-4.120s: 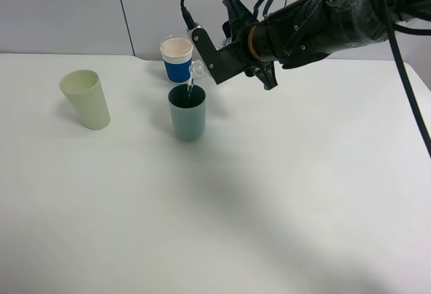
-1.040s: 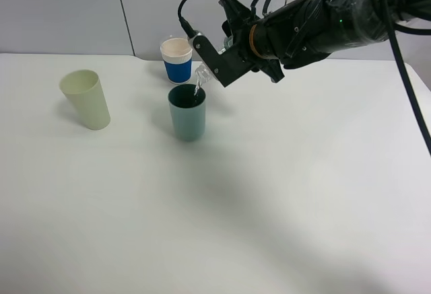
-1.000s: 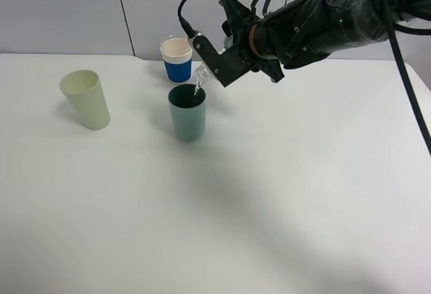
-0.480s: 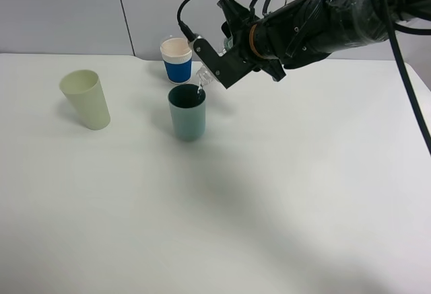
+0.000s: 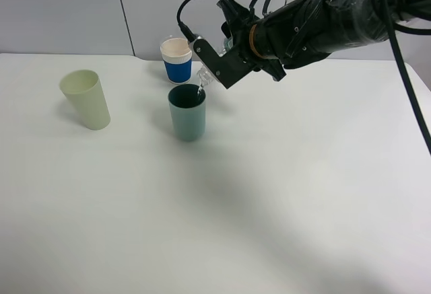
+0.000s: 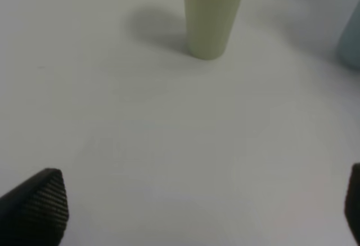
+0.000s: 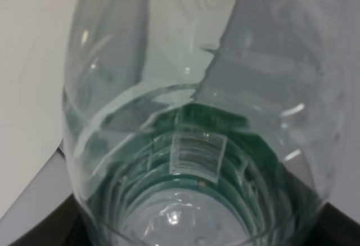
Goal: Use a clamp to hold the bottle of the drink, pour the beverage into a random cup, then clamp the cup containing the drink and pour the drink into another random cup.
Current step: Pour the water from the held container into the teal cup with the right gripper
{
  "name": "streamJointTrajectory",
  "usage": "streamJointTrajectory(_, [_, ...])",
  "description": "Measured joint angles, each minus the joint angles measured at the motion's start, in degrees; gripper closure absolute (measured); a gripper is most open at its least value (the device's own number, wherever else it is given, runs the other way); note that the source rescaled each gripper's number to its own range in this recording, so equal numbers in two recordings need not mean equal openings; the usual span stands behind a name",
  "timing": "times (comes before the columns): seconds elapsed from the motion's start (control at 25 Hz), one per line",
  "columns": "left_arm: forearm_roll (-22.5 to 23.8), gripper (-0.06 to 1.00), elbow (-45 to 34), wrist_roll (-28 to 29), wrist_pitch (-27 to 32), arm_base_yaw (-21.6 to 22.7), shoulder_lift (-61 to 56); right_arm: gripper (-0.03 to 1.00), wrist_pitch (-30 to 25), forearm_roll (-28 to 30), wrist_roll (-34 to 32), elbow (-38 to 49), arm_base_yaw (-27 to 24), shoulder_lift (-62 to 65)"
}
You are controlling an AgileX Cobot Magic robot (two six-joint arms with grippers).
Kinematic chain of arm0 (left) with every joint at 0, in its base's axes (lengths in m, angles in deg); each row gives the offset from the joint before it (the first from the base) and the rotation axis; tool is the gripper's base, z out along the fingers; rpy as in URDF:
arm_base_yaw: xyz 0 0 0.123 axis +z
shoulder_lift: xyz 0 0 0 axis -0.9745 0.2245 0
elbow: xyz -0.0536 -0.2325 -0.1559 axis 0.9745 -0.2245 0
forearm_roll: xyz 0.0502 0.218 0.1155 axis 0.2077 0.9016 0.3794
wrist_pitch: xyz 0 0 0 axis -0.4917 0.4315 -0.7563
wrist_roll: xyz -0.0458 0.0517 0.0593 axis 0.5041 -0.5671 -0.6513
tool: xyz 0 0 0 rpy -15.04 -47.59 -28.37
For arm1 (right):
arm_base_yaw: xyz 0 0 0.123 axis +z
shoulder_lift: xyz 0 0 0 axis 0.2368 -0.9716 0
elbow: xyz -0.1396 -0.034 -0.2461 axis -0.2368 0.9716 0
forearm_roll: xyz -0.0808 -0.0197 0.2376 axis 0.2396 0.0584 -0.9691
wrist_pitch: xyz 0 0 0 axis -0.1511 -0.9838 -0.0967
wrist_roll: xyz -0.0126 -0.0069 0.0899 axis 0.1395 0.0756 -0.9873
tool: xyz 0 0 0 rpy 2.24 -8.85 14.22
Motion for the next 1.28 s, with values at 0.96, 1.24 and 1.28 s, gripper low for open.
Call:
streamJointTrajectory(0.96, [0.0,-0.06,0.0,0.0,0.0,0.0,0.0,0.97,3.29,0.05,-23.79,0.0,0.0,0.0])
streamJointTrajectory(1.24, [0.0,-0.06,0.0,0.0,0.0,0.0,0.0,0.97,4.1,-0.25,-44.89,0.0,0.0,0.0])
streamJointTrajectory(1.28, [0.0,-0.06,0.0,0.0,0.0,0.0,0.0,0.97,4.23,-0.25,-47.36,0.0,0.0,0.0])
